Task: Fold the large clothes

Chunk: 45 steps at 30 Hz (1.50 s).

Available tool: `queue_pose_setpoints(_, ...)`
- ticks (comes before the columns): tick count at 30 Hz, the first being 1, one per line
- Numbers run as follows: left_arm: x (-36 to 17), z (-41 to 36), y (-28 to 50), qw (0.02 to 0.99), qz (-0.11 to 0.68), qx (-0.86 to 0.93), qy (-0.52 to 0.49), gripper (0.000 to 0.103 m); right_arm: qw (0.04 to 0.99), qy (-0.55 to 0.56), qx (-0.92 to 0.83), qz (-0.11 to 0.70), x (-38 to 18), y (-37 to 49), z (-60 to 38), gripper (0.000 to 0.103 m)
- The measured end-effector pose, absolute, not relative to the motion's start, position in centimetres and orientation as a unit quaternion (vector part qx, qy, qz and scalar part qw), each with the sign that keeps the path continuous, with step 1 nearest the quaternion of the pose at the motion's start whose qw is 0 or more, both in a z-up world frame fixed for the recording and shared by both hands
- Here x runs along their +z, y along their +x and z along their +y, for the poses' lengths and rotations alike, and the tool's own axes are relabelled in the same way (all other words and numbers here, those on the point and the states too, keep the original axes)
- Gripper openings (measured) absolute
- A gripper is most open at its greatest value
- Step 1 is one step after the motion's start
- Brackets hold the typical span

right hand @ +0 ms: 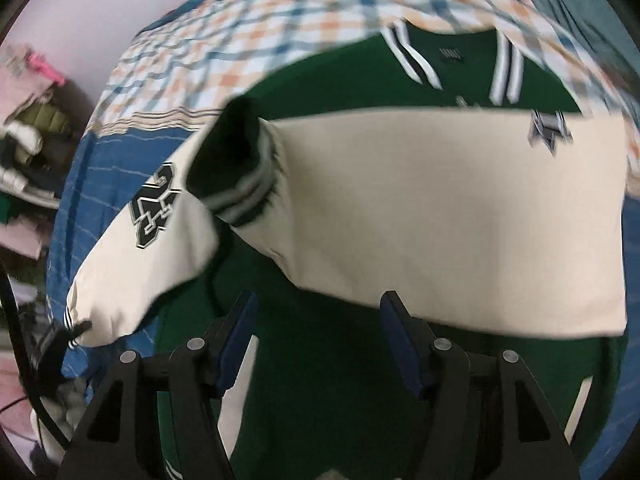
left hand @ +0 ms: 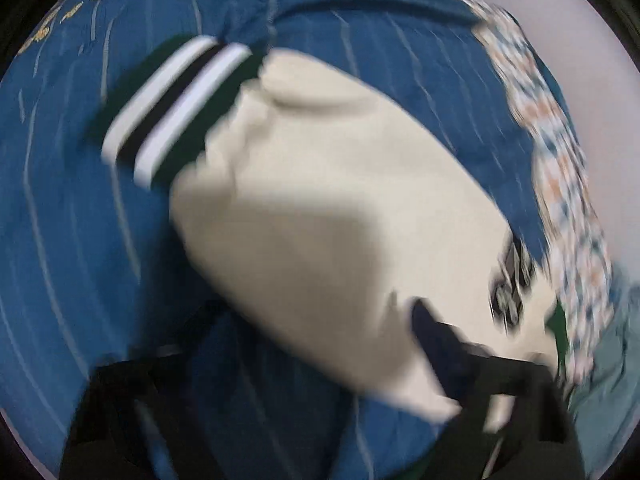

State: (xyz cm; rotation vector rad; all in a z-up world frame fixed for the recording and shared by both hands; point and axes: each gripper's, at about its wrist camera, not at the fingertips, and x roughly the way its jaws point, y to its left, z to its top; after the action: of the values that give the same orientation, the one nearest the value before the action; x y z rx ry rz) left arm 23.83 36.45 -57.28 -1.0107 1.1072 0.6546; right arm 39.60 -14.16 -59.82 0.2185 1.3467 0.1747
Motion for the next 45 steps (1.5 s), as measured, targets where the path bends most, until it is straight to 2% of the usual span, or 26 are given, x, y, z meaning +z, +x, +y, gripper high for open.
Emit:
queue_pose_setpoints(1, -57.6, 37.6, 24.5, 0.679, 0.493, 0.304, -0.451, 0.052, 0.769, 0.121, 0.078, 0.623, -59.9, 39.4, -14.8, 0.065)
queue_pose_setpoints(2, -57.8, 38.6, 25.0, 0.678, 0.489, 0.317, -0.449, 0.027, 0.767, 0.138, 0.077, 0.622, -60.0, 39.4, -15.3, 0.066)
queue_pose_setpoints(3, -57.7, 39.6, 25.6, 0.680, 0.481, 0.325, -0.448, 0.018, 0.765, 0.166, 0.076, 0.617, -60.1, 39.5, -15.6, 0.065)
queue_pose_setpoints(5, -56.7, 41.3, 27.5, 0.700, 0.471, 0.324, -0.428, 0.011, 0.762, 0.205, 0.080, 0.610, -60.4, 40.3, -15.8, 0.062)
queue_pose_setpoints(9, -52.7, 42.3, 32.2, 0.755, 0.464, 0.310, -0.345, 0.006, 0.754, 0.278, 0.093, 0.587, -61.3, 44.1, -14.6, 0.037)
queue_pose_setpoints(11, -50.5, 42.3, 34.2, 0.778, 0.458, 0.300, -0.308, 0.006, 0.746, 0.305, 0.102, 0.583, -62.3, 46.2, -13.0, 0.030)
queue_pose_setpoints(14, -47.5, 41.7, 36.6, 0.808, 0.448, 0.285, -0.254, 0.006, 0.716, 0.320, 0.113, 0.610, -65.2, 48.8, -9.5, 0.026)
queue_pose_setpoints(16, -45.8, 41.5, 37.2, 0.823, 0.441, 0.280, -0.225, 0.006, 0.695, 0.273, 0.118, 0.655, -68.0, 50.1, -5.6, 0.026)
queue_pose_setpoints(18, -44.0, 40.7, 37.5, 0.838, 0.430, 0.276, -0.193, 0.005, 0.713, 0.213, 0.113, 0.658, -67.5, 50.5, -3.7, 0.026)
queue_pose_setpoints(19, -43.1, 40.0, 37.7, 0.845, 0.423, 0.276, -0.175, 0.005, 0.721, 0.179, 0.112, 0.660, -66.4, 50.5, -3.0, 0.027)
queue_pose_setpoints(20, -42.3, 39.3, 37.8, 0.852, 0.416, 0.273, -0.162, 0.005, 0.729, 0.155, 0.109, 0.658, -65.3, 50.2, -2.7, 0.034)
queue_pose_setpoints(21, -41.4, 38.5, 37.8, 0.859, 0.408, 0.271, -0.148, 0.004, 0.740, 0.136, 0.101, 0.651, -64.2, 49.7, -2.8, 0.055)
queue_pose_setpoints(22, -40.3, 37.6, 37.7, 0.866, 0.400, 0.271, -0.131, 0.004, 0.755, 0.110, 0.085, 0.641, -62.8, 49.1, -2.9, 0.066)
queue_pose_setpoints(23, -39.4, 36.6, 37.7, 0.873, 0.391, 0.267, -0.118, 0.004, 0.770, 0.080, 0.064, 0.630, -61.4, 48.4, -3.2, 0.083)
queue_pose_setpoints(27, -35.8, 32.4, 37.4, 0.895, 0.363, 0.249, -0.076, 0.003, 0.788, 0.020, 0.001, 0.615, -59.3, 46.9, -5.1, 0.084)
queue_pose_setpoints(35, -31.5, 19.7, 38.1, 0.926, 0.343, 0.159, 0.012, 0.002, 0.776, 0.040, -0.048, 0.628, -60.0, 46.0, -13.6, 0.084)
queue_pose_setpoints(40, -31.6, 8.5, 38.0, 0.930, 0.359, 0.072, 0.044, 0.002, 0.770, 0.088, -0.066, 0.628, -59.6, 44.1, -20.7, 0.084)
queue_pose_setpoints(45, -34.2, -4.5, 38.4, 0.919, 0.388, -0.021, 0.064, 0.002, 0.758, 0.141, -0.103, 0.629, -59.9, 40.7, -30.0, 0.084)
